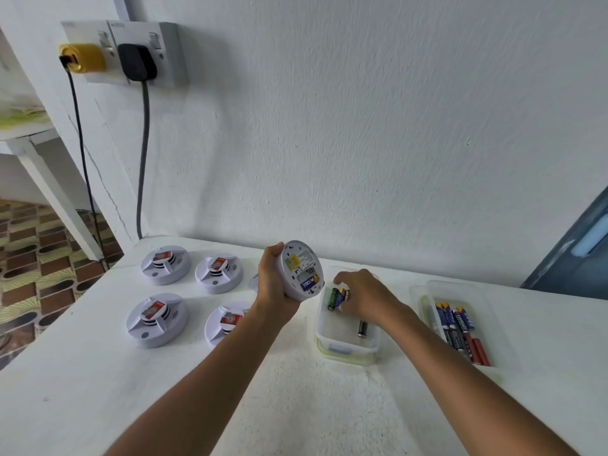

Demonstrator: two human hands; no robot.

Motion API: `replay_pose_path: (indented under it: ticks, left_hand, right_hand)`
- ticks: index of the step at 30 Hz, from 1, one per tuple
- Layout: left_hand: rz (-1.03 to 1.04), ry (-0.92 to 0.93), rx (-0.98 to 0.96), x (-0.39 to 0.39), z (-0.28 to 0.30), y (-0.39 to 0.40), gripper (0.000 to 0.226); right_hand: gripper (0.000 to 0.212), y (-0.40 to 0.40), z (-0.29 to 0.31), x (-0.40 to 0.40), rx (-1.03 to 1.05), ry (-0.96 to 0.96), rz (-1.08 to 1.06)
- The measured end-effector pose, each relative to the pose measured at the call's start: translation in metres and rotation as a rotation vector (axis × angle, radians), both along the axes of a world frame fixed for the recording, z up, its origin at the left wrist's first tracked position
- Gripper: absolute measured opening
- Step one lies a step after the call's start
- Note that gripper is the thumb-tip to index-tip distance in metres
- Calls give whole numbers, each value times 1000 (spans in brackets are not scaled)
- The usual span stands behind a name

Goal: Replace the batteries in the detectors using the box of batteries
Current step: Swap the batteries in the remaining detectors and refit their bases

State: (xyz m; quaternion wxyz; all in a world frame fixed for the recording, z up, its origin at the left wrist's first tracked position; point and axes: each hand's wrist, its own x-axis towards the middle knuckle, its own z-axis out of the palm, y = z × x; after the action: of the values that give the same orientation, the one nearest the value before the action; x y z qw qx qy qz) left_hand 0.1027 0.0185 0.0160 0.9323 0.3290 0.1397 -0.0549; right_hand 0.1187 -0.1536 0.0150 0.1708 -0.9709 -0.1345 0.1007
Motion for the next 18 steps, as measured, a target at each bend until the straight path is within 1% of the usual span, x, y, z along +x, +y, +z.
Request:
replay_pose_path:
  ticks: [2, 4, 6, 9, 11, 14, 16, 18]
  left_hand:
    - [1, 14, 15, -1, -2, -1, 31]
    - [4, 28, 23, -3, -2, -1, 31]
    - [9, 33, 30, -3, -2, 0, 31]
    - [9, 31, 42, -4, -3, 3, 32]
    - [14, 35, 53, -3, -4, 6, 32]
    - [20, 33, 79, -3, -6, 8, 33]
    - [22, 35, 92, -4, -4, 7, 33]
    - [17, 43, 84, -4, 0, 3, 36]
  right_hand:
    - [55, 5, -3, 3, -127, 28, 54]
    - [51, 10, -8, 5, -154, 12, 57]
    - [45, 14, -13, 7, -141, -14, 58]
    - [41, 13, -18, 9, -51, -56, 34]
    - [40, 10, -16, 9, 76, -105, -10]
    - [37, 9, -6, 3, 407, -210, -102]
    - [35, 12, 3, -3, 635, -246, -135]
    - [35, 17, 10, -8, 766, -258, -126]
